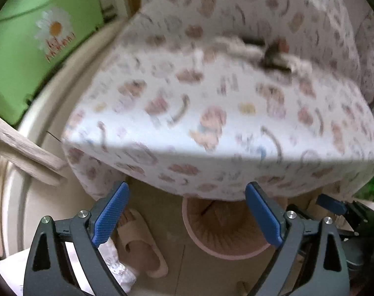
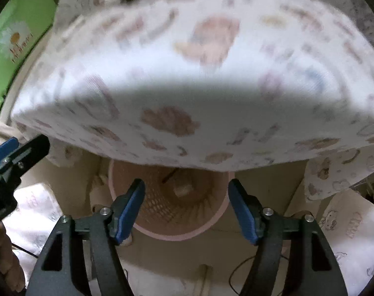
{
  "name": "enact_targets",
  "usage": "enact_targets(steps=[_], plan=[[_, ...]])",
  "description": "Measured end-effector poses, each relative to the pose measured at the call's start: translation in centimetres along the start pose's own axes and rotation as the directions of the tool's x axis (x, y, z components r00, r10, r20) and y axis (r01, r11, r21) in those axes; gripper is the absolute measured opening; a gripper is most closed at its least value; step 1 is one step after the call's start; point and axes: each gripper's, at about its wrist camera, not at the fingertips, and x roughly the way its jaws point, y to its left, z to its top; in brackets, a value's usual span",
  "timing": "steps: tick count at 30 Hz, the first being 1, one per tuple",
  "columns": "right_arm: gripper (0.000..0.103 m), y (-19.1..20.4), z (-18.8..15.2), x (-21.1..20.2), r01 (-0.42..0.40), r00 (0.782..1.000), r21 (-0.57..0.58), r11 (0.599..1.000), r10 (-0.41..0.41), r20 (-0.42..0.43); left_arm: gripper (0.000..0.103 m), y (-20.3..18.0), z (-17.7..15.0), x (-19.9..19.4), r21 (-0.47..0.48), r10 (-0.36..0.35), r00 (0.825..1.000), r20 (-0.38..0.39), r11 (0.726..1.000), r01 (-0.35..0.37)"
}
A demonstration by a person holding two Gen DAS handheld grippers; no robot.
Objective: Collect trash
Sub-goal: 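Open the left tool to drop the tissue pack into the wastebasket, then grasp the small white bottle with the left tool while the right tool approaches the tissues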
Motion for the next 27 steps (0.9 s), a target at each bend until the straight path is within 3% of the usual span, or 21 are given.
enact_targets(steps=[3, 7, 14, 19, 23, 27], plan=[[0.072, 0.6, 0.1, -2.1, 0.0, 0.998, -0.028, 1.0, 0.002, 0.058, 0.097, 0.2, 0.3, -1.5, 0.012, 0.013, 0.998, 0.058, 1.0, -0.014], [0.077, 1.6, 0.1, -4.4, -0.026, 0.993, -0.077, 0.997, 0.035, 0.115, 0.097, 0.2, 0.6, -2.9, 0.03, -0.019, 0.997, 0.079, 0.999, 0.017], [0.077, 2.4, 0.3, -7.7, -0.023, 0.98, -0.117, 0.993, 0.045, 0.195, 0.097, 1.1, 1.3, -3.5, -0.033, -0.033, 0.994, 0.108, 0.999, 0.037], [0.077, 2.3, 0.6, -8.9, 0.003, 0.966, -0.118, 0.993, 0.028, 0.257, 0.097, 1.7, 2.1, -3.6, -0.06, -0.043, 0.992, 0.116, 0.997, 0.05], [0.078, 2.1, 0.5, -9.8, -0.025, 0.96, -0.136, 0.99, 0.061, 0.272, 0.097, 1.5, 2.1, -4.7, -0.037, -0.045, 0.987, 0.153, 0.998, 0.052], [0.079, 2.3, 0.6, -10.4, 0.017, 0.95, -0.152, 0.988, 0.031, 0.309, 0.098, 2.2, 2.2, -5.2, -0.069, -0.056, 0.983, 0.173, 0.995, 0.069]])
